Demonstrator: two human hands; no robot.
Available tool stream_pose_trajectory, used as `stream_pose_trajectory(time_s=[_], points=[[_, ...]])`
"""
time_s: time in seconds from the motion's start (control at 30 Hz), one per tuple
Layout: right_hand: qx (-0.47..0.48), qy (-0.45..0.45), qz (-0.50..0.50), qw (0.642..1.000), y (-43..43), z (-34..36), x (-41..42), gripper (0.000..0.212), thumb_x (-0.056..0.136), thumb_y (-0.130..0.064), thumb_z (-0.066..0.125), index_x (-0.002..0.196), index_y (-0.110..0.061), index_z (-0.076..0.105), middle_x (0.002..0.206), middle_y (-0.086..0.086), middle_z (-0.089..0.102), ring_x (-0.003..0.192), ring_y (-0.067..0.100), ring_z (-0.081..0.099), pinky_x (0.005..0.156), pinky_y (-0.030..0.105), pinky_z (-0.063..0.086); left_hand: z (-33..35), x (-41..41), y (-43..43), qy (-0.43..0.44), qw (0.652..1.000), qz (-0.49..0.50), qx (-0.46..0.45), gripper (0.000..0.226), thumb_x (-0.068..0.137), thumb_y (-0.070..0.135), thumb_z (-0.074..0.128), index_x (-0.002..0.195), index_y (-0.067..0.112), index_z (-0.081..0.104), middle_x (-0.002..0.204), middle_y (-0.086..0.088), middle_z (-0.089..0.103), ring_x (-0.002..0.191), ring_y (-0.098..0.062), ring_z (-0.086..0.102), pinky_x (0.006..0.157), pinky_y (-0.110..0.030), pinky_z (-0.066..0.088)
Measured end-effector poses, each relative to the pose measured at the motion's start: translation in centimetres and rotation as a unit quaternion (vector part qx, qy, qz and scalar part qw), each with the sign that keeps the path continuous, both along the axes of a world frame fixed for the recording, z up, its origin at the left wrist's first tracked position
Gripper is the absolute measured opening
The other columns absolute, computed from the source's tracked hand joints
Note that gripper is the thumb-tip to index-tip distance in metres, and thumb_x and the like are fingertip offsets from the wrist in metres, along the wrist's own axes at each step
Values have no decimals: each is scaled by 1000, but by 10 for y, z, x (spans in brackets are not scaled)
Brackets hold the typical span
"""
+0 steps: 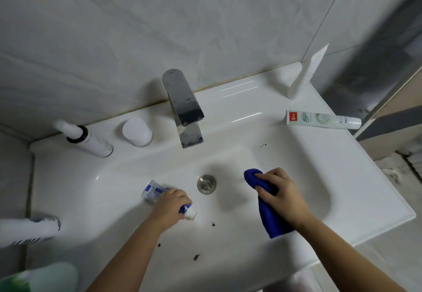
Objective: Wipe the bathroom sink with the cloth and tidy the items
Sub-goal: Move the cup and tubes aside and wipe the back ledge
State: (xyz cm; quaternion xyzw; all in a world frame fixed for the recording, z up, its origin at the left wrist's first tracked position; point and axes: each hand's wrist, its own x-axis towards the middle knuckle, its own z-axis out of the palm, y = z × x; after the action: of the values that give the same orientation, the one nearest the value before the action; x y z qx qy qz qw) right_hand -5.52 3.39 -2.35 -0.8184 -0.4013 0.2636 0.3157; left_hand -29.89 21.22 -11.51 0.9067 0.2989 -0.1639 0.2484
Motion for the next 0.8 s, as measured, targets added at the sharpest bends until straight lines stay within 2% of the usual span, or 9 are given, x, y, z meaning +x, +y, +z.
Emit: stream_pose_trajectory(time_s=[0.1, 0.2, 0.33, 0.47, 0.63, 0.73, 0.8], points=[[0, 9, -13, 1000, -4, 2, 4, 29, 81, -16, 65, 109, -23, 65, 93, -17, 46, 83, 2, 52, 71, 6, 35, 5, 9, 4, 16, 1000, -2, 8, 36, 80, 27, 68, 115, 26, 59, 116, 13, 53, 112, -9, 41, 94, -22, 26], [9, 14, -32, 999, -9, 4, 10, 29, 81, -15, 65, 109, -23, 66, 94, -14, 48, 85, 0, 53, 70, 1, 34, 13, 19, 2, -12, 999, 40, 0, 38, 77, 30, 71, 113, 26, 59, 102, 16, 51, 105, -9, 47, 84, -20, 26], [19, 19, -49, 998, -19, 11, 20, 28, 81, -15, 64, 109, -22, 65, 94, -14, 49, 87, -8, 50, 69, -1, 33, 28, 36, -9, -85, 992, 95, -9, 39, 72, 28, 77, 108, 23, 63, 92, 15, 51, 94, -13, 53, 82, -22, 34], [52, 8, -74, 996, -32, 27, 40, 28, 81, -13, 65, 108, -21, 66, 94, -15, 50, 90, -11, 48, 72, -1, 33, 49, 63, -31, -192, 967, 157, -58, 37, 68, 18, 80, 102, 21, 66, 91, 17, 55, 93, -15, 57, 85, -32, 47], [110, -3, -134, 985, -60, 55, 79, 27, 80, -10, 67, 104, -24, 65, 94, -11, 53, 89, -7, 51, 72, 0, 34, 94, 131, -70, -287, 943, 129, -113, 35, 67, 18, 79, 98, 24, 65, 94, 15, 57, 91, -10, 57, 82, -32, 50], [123, -2, -179, 976, -81, 67, 107, 27, 81, -10, 66, 102, -27, 65, 92, -11, 53, 88, -5, 52, 71, 1, 34, 118, 185, -90, -307, 938, 91, -132, 36, 64, 29, 74, 99, 25, 67, 94, 17, 55, 91, -10, 57, 83, -27, 48], [125, -9, -203, 971, -95, 70, 125, 27, 81, -10, 66, 103, -26, 66, 88, -13, 51, 85, -5, 51, 71, 2, 35, 127, 221, -101, -307, 938, 78, -144, 36, 66, 28, 76, 100, 27, 66, 94, 17, 54, 93, -11, 56, 84, -28, 47]])
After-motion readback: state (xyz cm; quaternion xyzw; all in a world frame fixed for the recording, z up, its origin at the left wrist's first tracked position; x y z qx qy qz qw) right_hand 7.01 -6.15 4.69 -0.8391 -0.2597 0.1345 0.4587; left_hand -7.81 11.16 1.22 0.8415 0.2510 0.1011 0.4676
